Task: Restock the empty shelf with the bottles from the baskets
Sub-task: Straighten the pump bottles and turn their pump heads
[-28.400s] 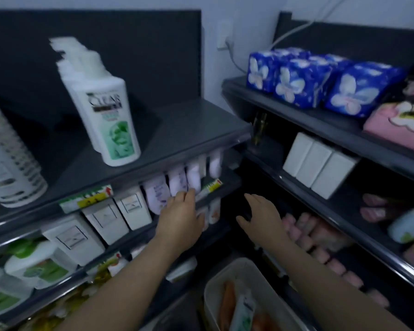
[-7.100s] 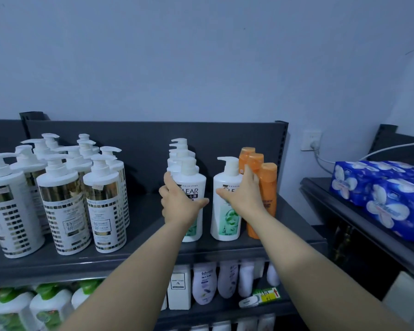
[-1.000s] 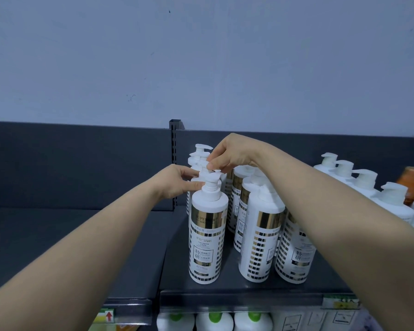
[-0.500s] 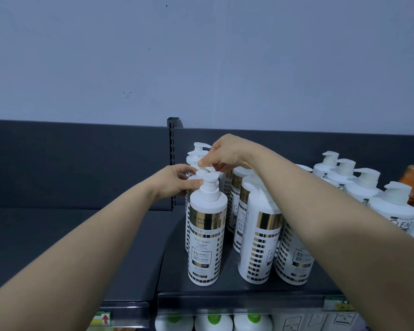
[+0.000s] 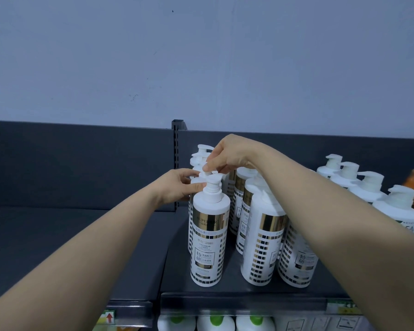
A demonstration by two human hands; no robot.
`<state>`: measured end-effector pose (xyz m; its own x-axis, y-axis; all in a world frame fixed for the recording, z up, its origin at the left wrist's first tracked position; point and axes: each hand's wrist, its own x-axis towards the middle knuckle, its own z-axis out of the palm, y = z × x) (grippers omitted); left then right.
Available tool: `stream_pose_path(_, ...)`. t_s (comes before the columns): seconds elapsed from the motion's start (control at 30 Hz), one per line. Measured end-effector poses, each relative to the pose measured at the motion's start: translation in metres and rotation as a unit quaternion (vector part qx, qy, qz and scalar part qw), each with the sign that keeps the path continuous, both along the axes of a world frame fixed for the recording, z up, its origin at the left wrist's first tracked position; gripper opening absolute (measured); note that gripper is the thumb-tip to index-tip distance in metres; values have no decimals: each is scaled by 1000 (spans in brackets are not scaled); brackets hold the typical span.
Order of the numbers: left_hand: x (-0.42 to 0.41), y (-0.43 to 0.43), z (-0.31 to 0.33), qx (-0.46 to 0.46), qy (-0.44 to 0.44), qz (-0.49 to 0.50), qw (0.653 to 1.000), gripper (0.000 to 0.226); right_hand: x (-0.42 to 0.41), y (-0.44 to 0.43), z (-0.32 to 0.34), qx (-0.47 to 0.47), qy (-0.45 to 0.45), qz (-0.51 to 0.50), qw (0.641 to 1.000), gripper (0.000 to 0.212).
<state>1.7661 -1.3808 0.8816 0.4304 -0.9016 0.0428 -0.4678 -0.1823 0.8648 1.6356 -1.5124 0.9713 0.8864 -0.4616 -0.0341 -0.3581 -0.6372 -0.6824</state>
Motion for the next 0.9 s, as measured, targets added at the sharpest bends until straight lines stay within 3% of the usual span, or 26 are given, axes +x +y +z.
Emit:
stream_pose_path(0.23,-4,2,1,-6,-7,-8,1000,49,0,-3,3,-33,20,21,999,29)
stream_pose_path(0.53,3,2,-5,-3,4,-10,1000,77,-1,-9,4,-36,35,53,997,30)
stream_pose_path(0.7,-3,5,-5,1,-15,9,1000,72,-17,-1,6,-96,17,34,995,34)
stream_pose_path(0.9,-27,44,3,-38,-68,73,994,67,-54,18,5,-87,-29,44,995,28)
